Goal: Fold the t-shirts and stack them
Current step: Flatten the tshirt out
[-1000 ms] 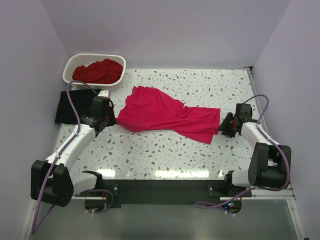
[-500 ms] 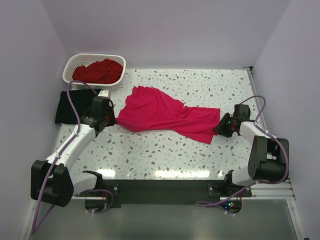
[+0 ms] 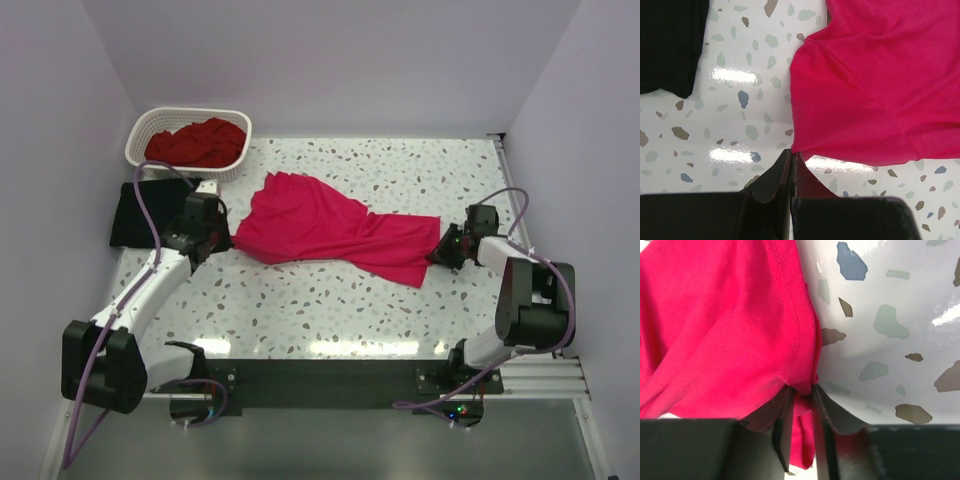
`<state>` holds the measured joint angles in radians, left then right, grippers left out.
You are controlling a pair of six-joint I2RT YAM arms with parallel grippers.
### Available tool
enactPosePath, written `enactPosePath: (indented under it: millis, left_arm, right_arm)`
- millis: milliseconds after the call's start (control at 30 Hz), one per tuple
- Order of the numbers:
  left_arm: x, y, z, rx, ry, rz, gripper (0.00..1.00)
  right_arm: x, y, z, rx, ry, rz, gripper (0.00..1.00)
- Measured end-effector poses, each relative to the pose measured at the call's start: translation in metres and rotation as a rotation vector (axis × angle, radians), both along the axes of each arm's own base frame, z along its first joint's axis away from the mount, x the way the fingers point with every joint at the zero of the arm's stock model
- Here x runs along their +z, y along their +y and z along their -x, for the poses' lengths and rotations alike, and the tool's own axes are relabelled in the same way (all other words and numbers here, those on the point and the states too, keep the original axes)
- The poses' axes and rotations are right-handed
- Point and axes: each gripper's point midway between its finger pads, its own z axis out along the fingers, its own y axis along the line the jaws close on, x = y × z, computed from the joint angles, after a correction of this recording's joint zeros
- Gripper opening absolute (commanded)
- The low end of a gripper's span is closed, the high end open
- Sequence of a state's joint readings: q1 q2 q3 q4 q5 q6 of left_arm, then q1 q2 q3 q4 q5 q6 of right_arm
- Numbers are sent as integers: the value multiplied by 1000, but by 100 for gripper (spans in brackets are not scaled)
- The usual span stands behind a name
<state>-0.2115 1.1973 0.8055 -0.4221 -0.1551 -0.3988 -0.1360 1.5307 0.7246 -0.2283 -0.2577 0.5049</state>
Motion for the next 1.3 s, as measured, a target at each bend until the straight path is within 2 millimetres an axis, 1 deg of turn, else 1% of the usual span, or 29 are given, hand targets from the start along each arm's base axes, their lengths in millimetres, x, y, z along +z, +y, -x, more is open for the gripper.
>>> enactPosePath:
  millis: [33,67,100,200,267,367,433,467,500,533,600,633,700,767,800,833,867,900,933,1000,1067,1133,1200,1267,1300]
  left_arm:
    - [0,0,0,0,0,0,0]
    - [0,-1,0,-2,-1,2,0]
    - [0,-1,0,-3,-2,3,0]
    - [1,-1,-1,-4,-4,6,0]
    - [4,-1,-2,-2,-8,5,0]
    - [19,-1,-9,4,-34,4,0]
    - [34,-1,-15,8,-63,6,0]
    - [42,-1,-17,13,-85,7,0]
    - [52,0,-18,19,-111,8,0]
    - [61,2,-17,26,-136,8,0]
    - [78,6,-11,45,-186,13,0]
    - [86,9,-7,52,-211,14,0]
    - [101,12,0,65,-265,22,0]
    - [112,17,10,86,-308,33,0]
    - [115,18,14,92,-324,35,0]
    - [115,21,18,100,-332,35,0]
    - [113,23,22,109,-336,33,0]
    - [110,25,25,115,-333,29,0]
    - [104,27,28,121,-325,21,0]
    - [93,29,32,129,-302,10,0]
    - [80,31,34,132,-270,-2,0]
    - [69,31,35,131,-240,-10,0]
    - [61,30,33,129,-214,-17,0]
    - [52,29,29,125,-188,-23,0]
    - [48,28,26,122,-173,-25,0]
  right_arm:
    - [0,0,0,0,4,0,11]
    - [-1,-1,0,2,7,3,7]
    - [-1,-1,1,4,16,6,0]
    - [4,-1,4,9,45,6,0]
    - [16,-2,1,14,54,9,0]
    - [52,-6,-9,16,10,32,0]
    - [89,-8,-13,14,-58,51,0]
    - [107,-8,-11,13,-96,57,0]
    - [121,-7,-6,13,-124,62,0]
    - [138,-6,3,14,-154,67,0]
    - [165,-3,25,20,-206,77,0]
    - [176,-1,38,26,-224,80,0]
    - [186,4,64,41,-233,79,0]
    - [190,12,92,67,-222,72,5]
    - [188,16,104,81,-213,67,17]
    - [185,20,114,92,-198,57,23]
    - [181,25,126,109,-183,43,29]
    - [178,30,136,126,-172,26,41]
    - [175,36,146,141,-158,6,45]
    - [172,40,153,162,-144,-10,49]
    - [169,42,151,170,-136,-19,49]
    - [163,42,144,174,-125,-26,49]
    - [152,43,133,175,-105,-36,46]
    - [135,43,120,176,-67,-49,44]
    - [128,44,113,177,-53,-53,42]
